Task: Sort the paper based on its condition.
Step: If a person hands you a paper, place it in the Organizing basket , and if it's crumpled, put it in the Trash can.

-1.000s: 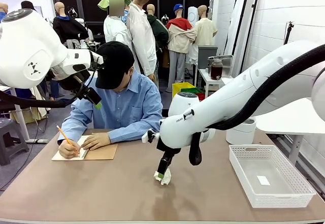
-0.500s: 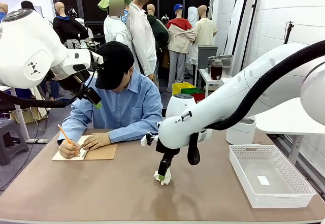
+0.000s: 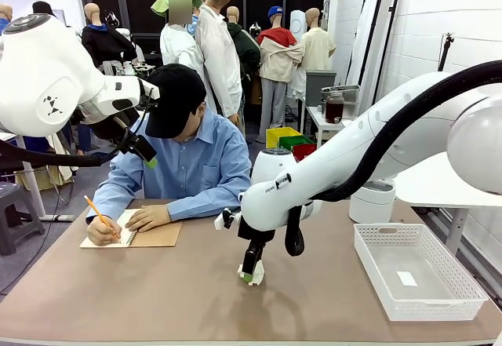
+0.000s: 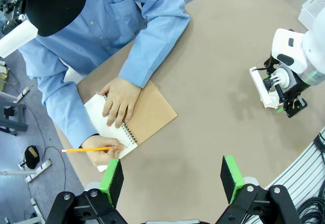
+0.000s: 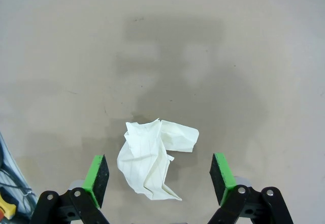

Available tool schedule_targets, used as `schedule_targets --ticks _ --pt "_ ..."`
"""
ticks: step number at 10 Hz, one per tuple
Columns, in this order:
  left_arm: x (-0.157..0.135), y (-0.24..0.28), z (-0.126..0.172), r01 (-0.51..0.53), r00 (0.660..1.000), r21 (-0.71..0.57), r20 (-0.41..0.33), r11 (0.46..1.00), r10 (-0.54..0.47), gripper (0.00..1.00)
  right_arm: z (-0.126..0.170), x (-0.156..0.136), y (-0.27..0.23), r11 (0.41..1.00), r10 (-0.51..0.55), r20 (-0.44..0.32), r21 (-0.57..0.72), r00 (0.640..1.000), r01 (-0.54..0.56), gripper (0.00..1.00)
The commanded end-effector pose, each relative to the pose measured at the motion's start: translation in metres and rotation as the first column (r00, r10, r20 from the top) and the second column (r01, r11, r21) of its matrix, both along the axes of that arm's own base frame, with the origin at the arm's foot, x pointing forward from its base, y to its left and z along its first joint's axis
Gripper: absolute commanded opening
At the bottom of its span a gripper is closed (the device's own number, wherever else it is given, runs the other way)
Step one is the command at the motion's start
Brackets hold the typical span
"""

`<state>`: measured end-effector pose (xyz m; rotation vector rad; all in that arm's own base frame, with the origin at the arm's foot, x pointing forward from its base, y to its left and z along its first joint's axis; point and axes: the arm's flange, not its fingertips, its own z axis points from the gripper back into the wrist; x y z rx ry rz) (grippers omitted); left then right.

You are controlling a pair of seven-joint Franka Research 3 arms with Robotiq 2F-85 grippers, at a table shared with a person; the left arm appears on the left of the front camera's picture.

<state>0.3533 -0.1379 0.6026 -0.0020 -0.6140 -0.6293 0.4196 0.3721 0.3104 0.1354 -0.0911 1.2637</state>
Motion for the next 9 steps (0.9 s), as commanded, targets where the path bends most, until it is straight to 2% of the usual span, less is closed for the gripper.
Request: schedule_targets --ticks 1,2,7,8,9 --pt "-0.0004 0.0008 0.0010 0.007 1.000 -0.002 0.002 1.000 -0.007 1.00 0.0023 0.0040 0.0041 1.000 -0.010 -0.018 -0.026 1.000 0.010 1.00" --pt "-0.0004 0.0008 0.0010 0.007 1.000 -0.002 0.002 1.000 -0.007 1.00 0.0029 0.0043 0.0043 0.999 -0.011 -0.024 -0.030 1.000 0.010 1.00" --pt "-0.0004 0.0008 0.0010 0.007 1.000 -0.002 0.002 1.000 -0.007 1.00 0.0013 0.0061 0.0058 0.998 -0.030 -0.056 -0.064 0.998 0.026 0.12" --pt "-0.0004 0.0008 0.0010 0.007 1.000 -0.002 0.002 1.000 -0.007 1.00 0.0013 0.0060 0.0057 0.998 -0.029 -0.060 -0.063 0.998 0.026 0.00" --pt "-0.0004 0.0008 0.0010 0.007 1.000 -0.002 0.002 1.000 -0.007 1.00 0.0014 0.0058 0.0055 0.998 -0.029 -0.060 -0.060 0.998 0.026 0.00"
